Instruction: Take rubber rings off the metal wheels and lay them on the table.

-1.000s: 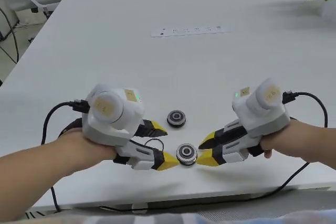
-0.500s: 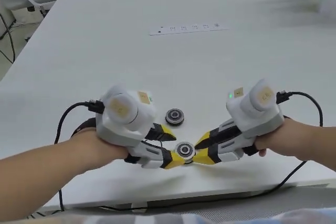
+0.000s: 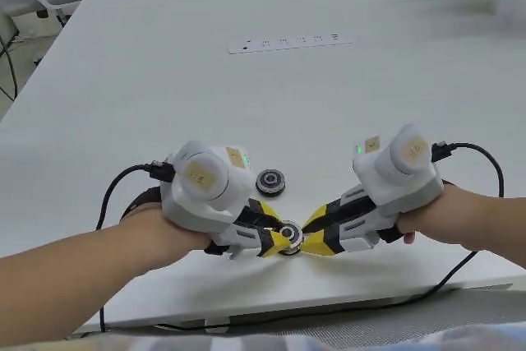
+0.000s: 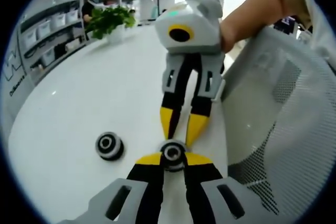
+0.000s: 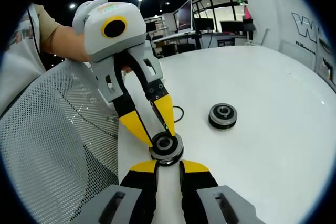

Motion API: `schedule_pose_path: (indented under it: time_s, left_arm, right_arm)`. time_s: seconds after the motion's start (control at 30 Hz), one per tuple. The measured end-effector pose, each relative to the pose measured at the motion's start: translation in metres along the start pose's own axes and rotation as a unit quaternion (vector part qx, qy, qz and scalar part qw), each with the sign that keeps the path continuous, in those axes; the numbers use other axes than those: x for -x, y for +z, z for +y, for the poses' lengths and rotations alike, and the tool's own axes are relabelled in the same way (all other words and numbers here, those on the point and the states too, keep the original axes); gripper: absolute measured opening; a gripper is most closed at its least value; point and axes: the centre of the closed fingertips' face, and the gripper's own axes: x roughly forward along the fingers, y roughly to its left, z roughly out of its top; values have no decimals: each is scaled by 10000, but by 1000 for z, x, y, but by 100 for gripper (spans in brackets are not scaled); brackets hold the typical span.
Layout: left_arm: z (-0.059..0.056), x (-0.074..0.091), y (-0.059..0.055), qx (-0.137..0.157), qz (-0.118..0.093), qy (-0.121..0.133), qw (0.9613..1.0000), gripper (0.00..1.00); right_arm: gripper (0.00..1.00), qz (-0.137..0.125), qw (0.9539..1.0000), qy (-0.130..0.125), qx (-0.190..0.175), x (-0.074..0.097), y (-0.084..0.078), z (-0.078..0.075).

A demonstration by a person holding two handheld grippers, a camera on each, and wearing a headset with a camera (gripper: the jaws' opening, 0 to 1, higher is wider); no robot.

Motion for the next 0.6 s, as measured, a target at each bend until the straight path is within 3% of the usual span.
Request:
schedule_pose_path:
  time_s: [0.6]
  left_arm:
    - [2,-2,4,-36,-172,167,9997,14]
  right_arm:
    - [10,29,9998,-108,168,-1,0,1]
